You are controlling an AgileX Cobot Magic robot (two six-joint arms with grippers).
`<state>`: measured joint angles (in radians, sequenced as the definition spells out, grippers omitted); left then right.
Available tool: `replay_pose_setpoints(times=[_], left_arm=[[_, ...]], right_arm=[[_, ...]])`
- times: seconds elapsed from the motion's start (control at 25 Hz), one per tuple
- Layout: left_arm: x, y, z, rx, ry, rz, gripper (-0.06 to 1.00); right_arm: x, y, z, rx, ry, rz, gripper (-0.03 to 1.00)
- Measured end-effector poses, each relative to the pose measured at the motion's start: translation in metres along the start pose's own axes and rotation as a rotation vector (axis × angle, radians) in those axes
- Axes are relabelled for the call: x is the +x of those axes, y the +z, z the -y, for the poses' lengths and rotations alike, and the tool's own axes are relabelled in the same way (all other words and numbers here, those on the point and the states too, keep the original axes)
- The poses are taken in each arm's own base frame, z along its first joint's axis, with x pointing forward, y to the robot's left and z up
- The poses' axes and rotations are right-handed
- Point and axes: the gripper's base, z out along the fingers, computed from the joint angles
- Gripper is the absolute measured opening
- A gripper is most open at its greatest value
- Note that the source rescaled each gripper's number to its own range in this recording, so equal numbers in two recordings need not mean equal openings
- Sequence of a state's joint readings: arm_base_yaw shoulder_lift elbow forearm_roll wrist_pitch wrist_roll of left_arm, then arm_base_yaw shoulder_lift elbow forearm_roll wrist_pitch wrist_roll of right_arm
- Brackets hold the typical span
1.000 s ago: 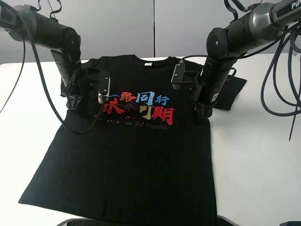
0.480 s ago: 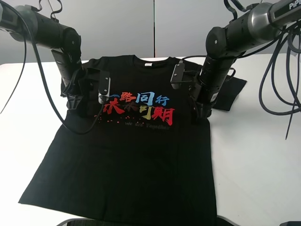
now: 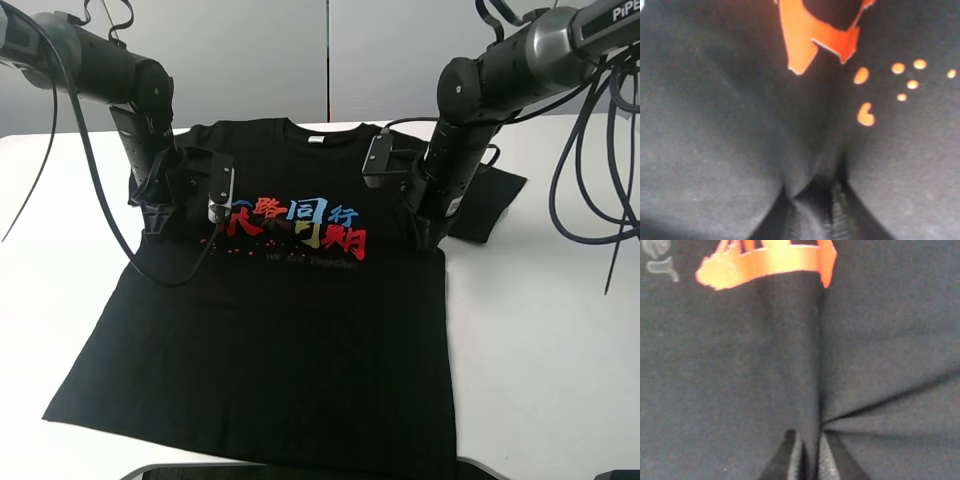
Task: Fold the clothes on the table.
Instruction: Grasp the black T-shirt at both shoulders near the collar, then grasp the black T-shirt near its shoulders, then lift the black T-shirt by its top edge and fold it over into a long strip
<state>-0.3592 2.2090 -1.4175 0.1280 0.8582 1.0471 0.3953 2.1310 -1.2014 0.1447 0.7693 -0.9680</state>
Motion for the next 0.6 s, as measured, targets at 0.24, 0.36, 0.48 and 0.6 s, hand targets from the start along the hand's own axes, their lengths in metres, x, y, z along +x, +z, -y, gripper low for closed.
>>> replay_pose_setpoints(times=[0.24, 0.36, 0.48, 0.6], left_arm=[[0.0009, -0.0001, -0.0031, -0.034, -0.022, -0.009, 0.01], [0.0010, -0.0001, -0.0051, -0.056, -0.034, -0.010, 0.01], [0.0010, -0.0002, -0.0060, -0.066, -0.048, -0.009, 0.01], [0.0009, -0.0018, -0.0066, -0.075, -0.058, -0.005, 0.01]], right_arm=[[-0.0001, 0.0000, -0.0004, -0.005, 0.005, 0.001, 0.03], [0.0000, 0.0000, -0.0004, -0.004, 0.004, 0.000, 0.03], [-0.0001, 0.0000, -0.0005, -0.005, 0.024, 0.001, 0.03], [-0.0006, -0.0036, -0.0007, 0.000, 0.051, 0.008, 0.03]])
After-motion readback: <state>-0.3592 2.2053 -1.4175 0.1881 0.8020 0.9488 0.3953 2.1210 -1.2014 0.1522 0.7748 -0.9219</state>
